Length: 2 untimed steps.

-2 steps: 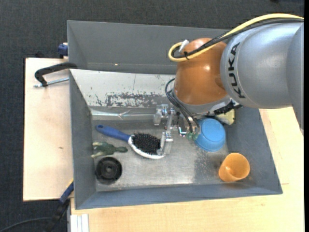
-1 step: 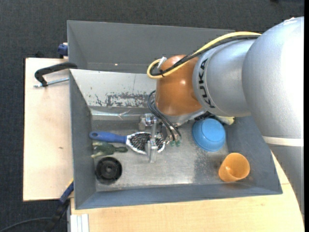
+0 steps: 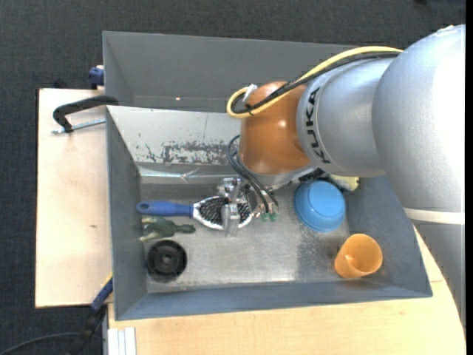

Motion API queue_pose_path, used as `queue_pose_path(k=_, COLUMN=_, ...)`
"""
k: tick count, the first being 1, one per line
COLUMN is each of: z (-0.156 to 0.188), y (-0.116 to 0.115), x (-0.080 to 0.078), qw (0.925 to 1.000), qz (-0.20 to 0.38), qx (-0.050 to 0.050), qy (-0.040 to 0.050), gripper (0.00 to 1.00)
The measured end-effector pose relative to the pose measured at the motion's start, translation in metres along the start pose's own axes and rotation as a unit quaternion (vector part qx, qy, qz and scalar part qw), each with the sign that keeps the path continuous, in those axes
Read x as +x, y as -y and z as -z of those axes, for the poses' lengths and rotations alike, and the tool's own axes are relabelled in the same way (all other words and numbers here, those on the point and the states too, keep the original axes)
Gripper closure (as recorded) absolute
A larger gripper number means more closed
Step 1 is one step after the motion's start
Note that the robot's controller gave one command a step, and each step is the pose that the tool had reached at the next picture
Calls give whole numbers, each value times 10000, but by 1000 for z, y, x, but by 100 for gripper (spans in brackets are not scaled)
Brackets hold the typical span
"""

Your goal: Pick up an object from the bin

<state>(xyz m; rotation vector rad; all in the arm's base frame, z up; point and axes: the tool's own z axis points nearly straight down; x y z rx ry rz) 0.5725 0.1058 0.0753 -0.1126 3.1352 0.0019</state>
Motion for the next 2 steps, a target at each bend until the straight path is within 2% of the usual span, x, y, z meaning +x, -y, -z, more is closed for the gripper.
queue_pose_path(k=1, z=-1, y=41, x=-24, qw=9938, qz=1107, qx=-5, qy=40, gripper=100)
queue_pose_path(k=2, z=143, y=21, x=7, qw=9970, qz=777, qx=-4, qy=41, gripper=100)
